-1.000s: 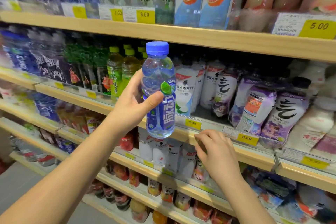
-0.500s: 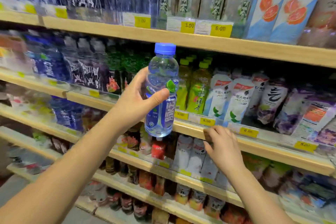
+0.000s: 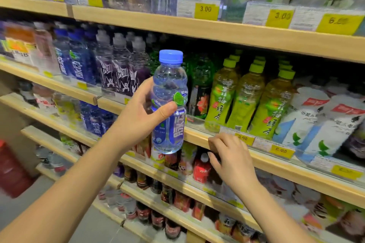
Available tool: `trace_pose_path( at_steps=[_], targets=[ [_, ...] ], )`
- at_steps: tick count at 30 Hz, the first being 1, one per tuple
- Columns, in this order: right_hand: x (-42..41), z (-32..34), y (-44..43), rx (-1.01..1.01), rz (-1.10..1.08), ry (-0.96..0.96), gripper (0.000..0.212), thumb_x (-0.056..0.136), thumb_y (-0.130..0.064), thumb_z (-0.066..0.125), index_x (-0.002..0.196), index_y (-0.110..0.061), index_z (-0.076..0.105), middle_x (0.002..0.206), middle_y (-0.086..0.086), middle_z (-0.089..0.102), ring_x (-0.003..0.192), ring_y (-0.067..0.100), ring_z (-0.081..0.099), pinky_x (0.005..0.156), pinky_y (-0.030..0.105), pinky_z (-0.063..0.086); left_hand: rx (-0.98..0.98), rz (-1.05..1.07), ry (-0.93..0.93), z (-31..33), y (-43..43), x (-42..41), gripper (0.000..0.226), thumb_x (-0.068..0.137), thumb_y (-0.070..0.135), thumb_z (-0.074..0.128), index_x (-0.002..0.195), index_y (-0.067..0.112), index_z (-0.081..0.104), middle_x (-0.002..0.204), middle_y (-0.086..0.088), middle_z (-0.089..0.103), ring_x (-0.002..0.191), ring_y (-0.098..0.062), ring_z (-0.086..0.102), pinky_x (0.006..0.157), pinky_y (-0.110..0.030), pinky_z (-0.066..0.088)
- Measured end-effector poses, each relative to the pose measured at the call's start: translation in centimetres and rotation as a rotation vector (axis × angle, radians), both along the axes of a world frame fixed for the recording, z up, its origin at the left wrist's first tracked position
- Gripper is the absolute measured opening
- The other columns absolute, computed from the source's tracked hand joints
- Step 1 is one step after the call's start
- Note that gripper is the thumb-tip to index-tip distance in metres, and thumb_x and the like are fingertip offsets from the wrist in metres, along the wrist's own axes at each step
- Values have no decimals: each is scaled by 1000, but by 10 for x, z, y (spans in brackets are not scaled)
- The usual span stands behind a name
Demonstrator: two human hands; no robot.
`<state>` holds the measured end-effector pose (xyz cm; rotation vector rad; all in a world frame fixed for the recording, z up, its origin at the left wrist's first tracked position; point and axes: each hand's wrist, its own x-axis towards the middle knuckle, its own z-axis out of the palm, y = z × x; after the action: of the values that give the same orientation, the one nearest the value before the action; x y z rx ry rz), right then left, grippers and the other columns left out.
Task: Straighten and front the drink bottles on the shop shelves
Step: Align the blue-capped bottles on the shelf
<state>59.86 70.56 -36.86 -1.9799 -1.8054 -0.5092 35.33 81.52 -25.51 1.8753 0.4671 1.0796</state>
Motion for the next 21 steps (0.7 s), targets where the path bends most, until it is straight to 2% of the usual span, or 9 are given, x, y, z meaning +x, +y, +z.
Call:
trace_pose_path(
  at_steps=[6,10,14,16,18,19,21],
  targets=[
    [-31,4,45,-17,53,-23,35,78,-26,84,109,-15,71,110,2,66,103,30,61,80,42,49,-52,66,-16,-11,40,-25,62,83,58,72,138,44,47,134,11,61,125,-13,59,99,-47,50],
    [-51,7,74,-9,72,-27,36,79,-32,84,109,-17,72,109,-1,66,101,29,63,78,41,50,-78,87,-30,-11,64,-49,58,78,63,73,130,48,51,131,13,64,122,-10,60,96,-41,52],
    [-73,4,103,8,72,-38,31,88,-40,75,111,-19,71,110,-2,66,101,27,60,79,41,48,-82,99,-78,-9,92,-75,48,78,58,74,121,54,54,126,18,66,115,-4,63,84,-19,55],
    [-88,3,117,12,52,-50,31,90,-41,72,112,-19,70,111,-3,65,102,26,60,80,40,47,-91,90,-103,-8,106,-92,43,81,55,73,119,54,54,124,19,67,112,-4,65,83,-17,55],
    [-103,2,131,-7,26,-56,31,92,-42,68,114,-21,69,113,-5,64,103,24,59,84,40,47,-91,88,-104,-9,122,-113,42,82,57,71,121,56,53,125,22,65,110,-2,65,77,-22,58],
    [-111,2,139,-19,7,-50,31,94,-43,66,116,-21,68,114,-6,64,105,24,59,86,40,47,-106,86,-100,-10,131,-125,46,83,58,70,125,55,51,128,22,64,113,-2,64,78,-25,59],
    [-128,4,152,-33,-36,-31,30,94,-42,66,117,-22,68,115,-6,63,107,22,58,88,38,47,-128,45,-103,-11,149,-149,42,86,50,68,125,56,52,129,23,63,117,-2,62,83,-19,56]
  ],
)
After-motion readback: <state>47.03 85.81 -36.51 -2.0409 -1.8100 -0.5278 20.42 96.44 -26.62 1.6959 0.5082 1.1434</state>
